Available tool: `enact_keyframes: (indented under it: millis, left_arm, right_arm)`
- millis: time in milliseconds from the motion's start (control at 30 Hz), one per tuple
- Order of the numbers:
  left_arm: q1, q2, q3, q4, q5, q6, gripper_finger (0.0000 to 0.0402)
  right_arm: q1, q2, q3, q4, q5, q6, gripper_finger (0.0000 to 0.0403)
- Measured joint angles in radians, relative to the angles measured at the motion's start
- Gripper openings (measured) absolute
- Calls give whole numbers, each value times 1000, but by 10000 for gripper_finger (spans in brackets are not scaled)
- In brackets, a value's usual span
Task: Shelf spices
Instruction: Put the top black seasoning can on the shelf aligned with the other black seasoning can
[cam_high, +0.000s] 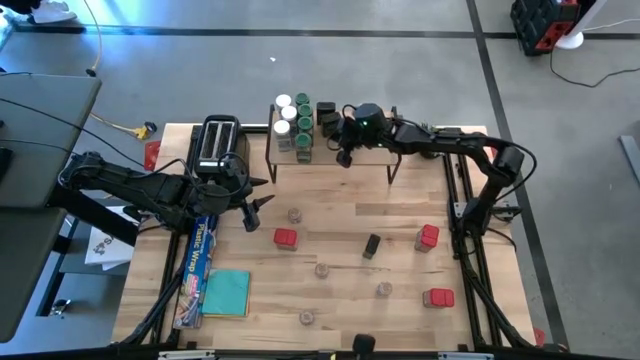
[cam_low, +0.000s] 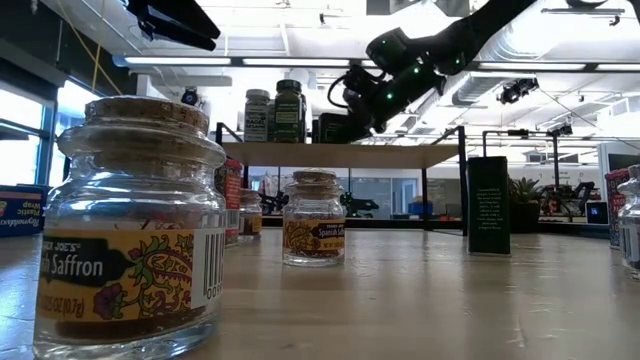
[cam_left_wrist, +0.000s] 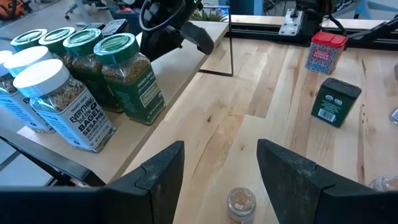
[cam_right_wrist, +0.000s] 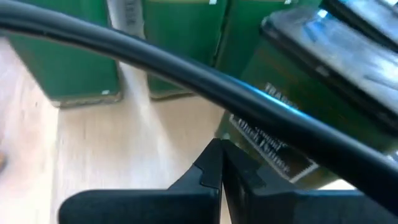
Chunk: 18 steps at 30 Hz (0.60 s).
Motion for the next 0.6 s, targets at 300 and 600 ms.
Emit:
enact_keyframes:
  millis: [300, 600]
  left_arm:
    - [0, 0, 0, 0, 1, 0, 197]
    - [0, 0, 0, 7, 2, 0, 197]
  right_arm:
    - [9, -76, 0, -139, 190, 159, 0]
    - [-9, -15, 0, -84, 239, 249, 0]
